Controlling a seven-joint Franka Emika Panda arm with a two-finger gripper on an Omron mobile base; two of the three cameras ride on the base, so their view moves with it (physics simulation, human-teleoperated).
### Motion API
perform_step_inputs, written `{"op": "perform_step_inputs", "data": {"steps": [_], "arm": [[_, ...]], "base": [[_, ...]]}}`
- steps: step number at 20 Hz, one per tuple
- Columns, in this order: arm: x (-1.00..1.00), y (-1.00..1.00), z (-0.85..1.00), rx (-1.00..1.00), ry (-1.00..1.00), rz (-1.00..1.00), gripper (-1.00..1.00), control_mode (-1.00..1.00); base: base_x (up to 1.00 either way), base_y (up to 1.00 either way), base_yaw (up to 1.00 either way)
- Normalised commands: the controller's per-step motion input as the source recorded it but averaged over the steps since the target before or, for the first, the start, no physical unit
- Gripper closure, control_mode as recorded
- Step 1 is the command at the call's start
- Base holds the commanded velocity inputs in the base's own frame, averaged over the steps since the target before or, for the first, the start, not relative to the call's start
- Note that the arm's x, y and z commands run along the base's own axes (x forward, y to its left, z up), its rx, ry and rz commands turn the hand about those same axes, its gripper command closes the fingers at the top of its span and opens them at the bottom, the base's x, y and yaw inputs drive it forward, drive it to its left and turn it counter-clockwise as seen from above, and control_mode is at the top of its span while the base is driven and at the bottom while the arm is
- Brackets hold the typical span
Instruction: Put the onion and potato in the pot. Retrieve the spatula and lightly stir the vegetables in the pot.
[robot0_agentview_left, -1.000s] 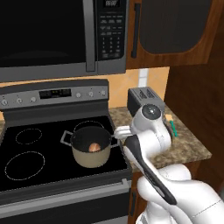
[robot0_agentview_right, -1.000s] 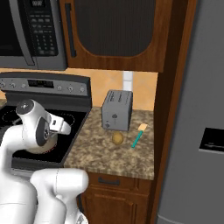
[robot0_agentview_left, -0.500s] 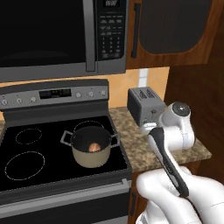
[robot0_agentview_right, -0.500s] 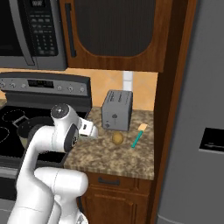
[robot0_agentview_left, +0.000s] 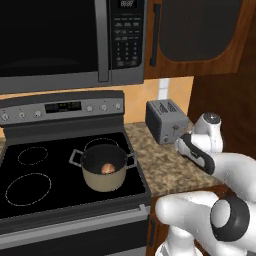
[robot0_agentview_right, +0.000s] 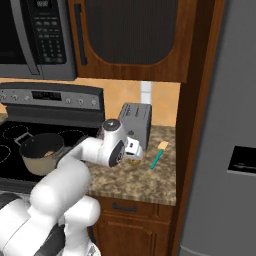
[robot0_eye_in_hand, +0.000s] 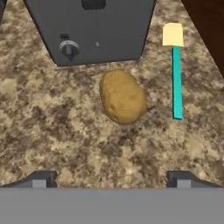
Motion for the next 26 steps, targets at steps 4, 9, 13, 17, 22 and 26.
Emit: {"op": "perform_step_inputs", "data": {"steps": [4, 9, 13, 17, 22, 26], "arm": [[0.94, -0.16, -0.31, 0.00, 0.17, 0.00, -1.00, -1.00], [0.41, -0.13, -0.40, 0.00, 0.01, 0.00, -1.00, -1.00], [0.26, -0.12, -0.45, -0.01, 0.00, 0.00, -1.00, -1.00], [0.01, 0.00, -0.37, -0.04, 0.00, 0.02, -1.00, -1.00], [-0.04, 0.00, -0.21, -0.02, -0.02, 0.01, -1.00, -1.00], [-0.35, 0.00, 0.14, 0.00, -0.11, 0.00, 1.00, -1.00]], "base": [[0.00, 0.00, 0.00], [0.00, 0.00, 0.00], [0.00, 0.00, 0.00], [0.00, 0.00, 0.00], [0.00, 0.00, 0.00], [0.00, 0.00, 0.00]]}}
